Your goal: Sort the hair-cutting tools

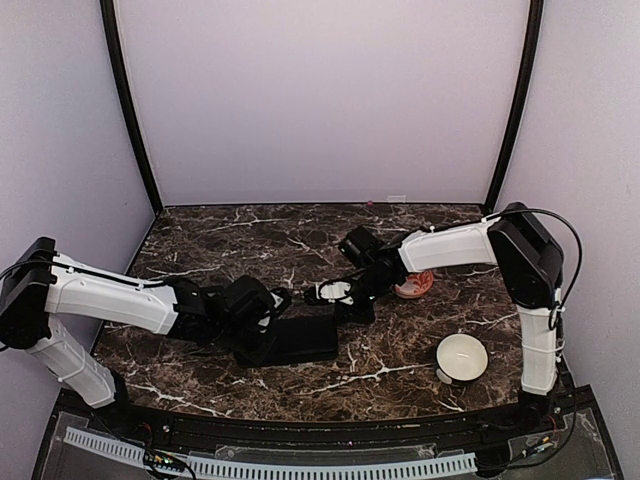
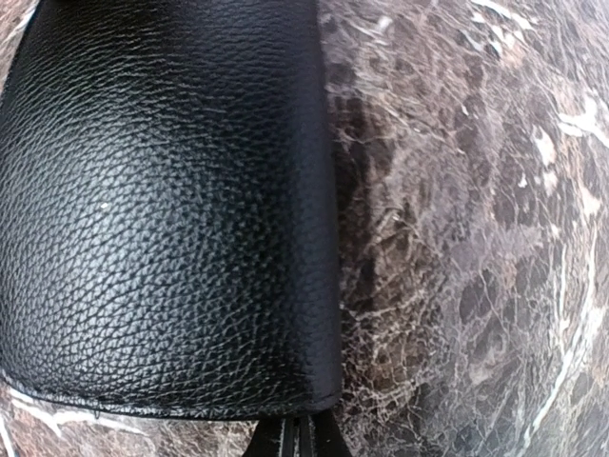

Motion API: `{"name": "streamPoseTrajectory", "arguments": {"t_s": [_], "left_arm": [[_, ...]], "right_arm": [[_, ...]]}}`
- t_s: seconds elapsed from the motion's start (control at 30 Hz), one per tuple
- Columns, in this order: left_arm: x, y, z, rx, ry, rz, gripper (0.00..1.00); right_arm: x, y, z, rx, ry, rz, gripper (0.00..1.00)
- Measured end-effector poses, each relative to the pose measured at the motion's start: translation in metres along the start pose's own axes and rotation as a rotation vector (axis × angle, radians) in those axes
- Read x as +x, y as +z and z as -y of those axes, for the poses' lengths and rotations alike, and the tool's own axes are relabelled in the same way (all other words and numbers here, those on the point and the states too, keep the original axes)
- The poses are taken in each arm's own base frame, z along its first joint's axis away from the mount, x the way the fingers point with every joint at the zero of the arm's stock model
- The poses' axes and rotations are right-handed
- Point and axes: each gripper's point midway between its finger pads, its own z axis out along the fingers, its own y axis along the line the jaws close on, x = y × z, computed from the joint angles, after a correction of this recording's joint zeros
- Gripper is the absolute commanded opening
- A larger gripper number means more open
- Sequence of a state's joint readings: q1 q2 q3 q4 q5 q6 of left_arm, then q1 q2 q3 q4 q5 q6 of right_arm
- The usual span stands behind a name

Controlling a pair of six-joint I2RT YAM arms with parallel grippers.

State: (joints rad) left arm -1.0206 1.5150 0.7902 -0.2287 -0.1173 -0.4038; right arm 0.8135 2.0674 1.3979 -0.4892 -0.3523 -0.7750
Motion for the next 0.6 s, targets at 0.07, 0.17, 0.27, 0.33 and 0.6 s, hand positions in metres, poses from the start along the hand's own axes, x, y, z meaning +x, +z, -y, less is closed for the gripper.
{"name": "streamPoseTrajectory", "arguments": {"t_s": [0.07, 0.17, 0.27, 0.33, 0.6], "left_arm": [[0.0, 0.0, 0.002, 0.006, 0.008, 0.0, 0.19], [-0.001, -0.002, 0.007, 0.015, 0.036, -0.003, 0.28], [-0.003, -0.006, 0.012, 0.001, 0.097, -0.001, 0.3], [-0.005, -0.01, 0.017, -0.022, 0.172, 0.006, 0.31], [-0.018, -0.014, 0.058, -0.073, 0.519, 0.062, 0.3]], "right_arm": [[0.0, 0.0, -0.001, -0.005, -0.007, 0.001, 0.0], [0.0, 0.0, -0.001, -0.007, -0.015, 0.002, 0.0], [0.001, 0.0, -0.002, -0.009, -0.024, 0.0, 0.0], [0.001, 0.0, -0.003, -0.013, -0.029, -0.004, 0.0], [0.003, -0.003, -0.006, -0.034, -0.028, -0.022, 0.0]]}}
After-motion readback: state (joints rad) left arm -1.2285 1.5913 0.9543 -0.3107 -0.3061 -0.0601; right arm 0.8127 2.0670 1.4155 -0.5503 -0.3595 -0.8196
